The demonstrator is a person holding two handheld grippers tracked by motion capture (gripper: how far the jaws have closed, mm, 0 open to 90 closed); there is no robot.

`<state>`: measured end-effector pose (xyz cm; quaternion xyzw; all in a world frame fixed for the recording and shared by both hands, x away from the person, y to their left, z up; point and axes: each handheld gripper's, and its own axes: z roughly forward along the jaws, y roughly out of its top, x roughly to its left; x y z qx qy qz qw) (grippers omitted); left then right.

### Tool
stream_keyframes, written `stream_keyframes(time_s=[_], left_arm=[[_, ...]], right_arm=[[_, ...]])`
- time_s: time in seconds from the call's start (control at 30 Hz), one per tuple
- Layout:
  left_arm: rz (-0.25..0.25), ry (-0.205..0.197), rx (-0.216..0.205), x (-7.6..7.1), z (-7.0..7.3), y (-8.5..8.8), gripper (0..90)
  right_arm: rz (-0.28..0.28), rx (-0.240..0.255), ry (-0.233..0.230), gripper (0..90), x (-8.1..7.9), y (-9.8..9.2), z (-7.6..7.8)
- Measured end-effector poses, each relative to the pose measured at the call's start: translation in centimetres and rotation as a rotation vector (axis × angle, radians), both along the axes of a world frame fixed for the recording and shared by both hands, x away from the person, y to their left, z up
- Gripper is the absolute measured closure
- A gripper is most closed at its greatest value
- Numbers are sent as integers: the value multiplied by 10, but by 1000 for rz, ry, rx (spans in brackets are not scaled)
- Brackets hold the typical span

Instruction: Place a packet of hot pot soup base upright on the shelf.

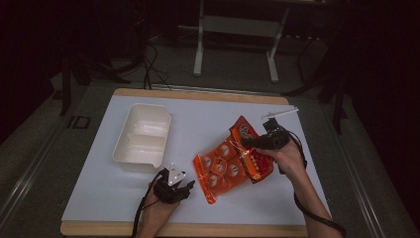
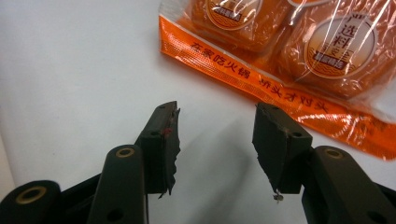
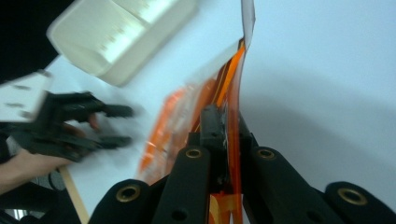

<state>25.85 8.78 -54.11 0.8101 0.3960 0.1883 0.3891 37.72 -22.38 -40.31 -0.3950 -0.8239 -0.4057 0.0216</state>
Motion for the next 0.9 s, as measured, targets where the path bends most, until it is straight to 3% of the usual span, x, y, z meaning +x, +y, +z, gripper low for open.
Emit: stream_keyframes(time_s=[0.2, 0.43, 0.9], left_arm=[[-2, -4, -1, 0, 0, 0, 505], [-4, -6, 0, 0, 0, 0, 505], [-7, -3, -2, -1, 0, 0, 494]], right_arm=[[65, 46, -53, 898, -4, 26, 31], [92, -6, -127, 899, -9, 50, 53], [79, -67, -187, 898, -5, 67, 71]])
